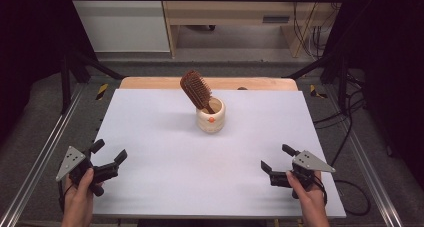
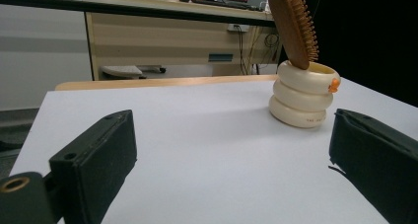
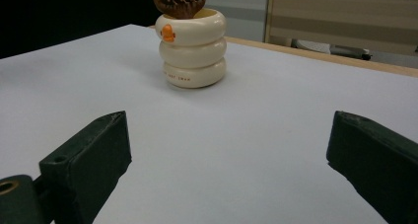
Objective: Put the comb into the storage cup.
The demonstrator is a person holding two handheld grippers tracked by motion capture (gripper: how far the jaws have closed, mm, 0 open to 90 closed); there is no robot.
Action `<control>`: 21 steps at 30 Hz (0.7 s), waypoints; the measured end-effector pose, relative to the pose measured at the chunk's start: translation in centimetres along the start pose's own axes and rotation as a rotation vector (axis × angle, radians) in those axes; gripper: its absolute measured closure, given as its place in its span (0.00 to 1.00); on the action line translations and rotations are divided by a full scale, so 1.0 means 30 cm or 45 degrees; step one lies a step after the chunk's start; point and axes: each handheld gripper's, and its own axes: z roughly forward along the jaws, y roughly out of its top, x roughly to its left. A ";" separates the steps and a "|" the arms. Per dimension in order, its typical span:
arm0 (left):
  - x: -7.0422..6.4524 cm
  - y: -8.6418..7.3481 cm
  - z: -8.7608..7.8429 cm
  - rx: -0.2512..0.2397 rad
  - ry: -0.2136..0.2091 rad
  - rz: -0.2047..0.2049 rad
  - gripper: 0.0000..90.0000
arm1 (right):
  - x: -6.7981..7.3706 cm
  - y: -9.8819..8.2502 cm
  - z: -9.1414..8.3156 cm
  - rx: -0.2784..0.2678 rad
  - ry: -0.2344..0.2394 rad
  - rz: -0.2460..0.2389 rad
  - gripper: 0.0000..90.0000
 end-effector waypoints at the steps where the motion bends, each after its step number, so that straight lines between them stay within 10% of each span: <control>1: -0.002 -0.002 0.000 0.002 -0.002 0.002 0.05 | -0.001 0.000 0.000 0.000 0.000 0.001 0.04; 21: -0.054 -0.039 0.014 0.047 -0.086 0.018 0.05 | -0.003 -0.006 0.006 0.005 0.008 0.003 0.04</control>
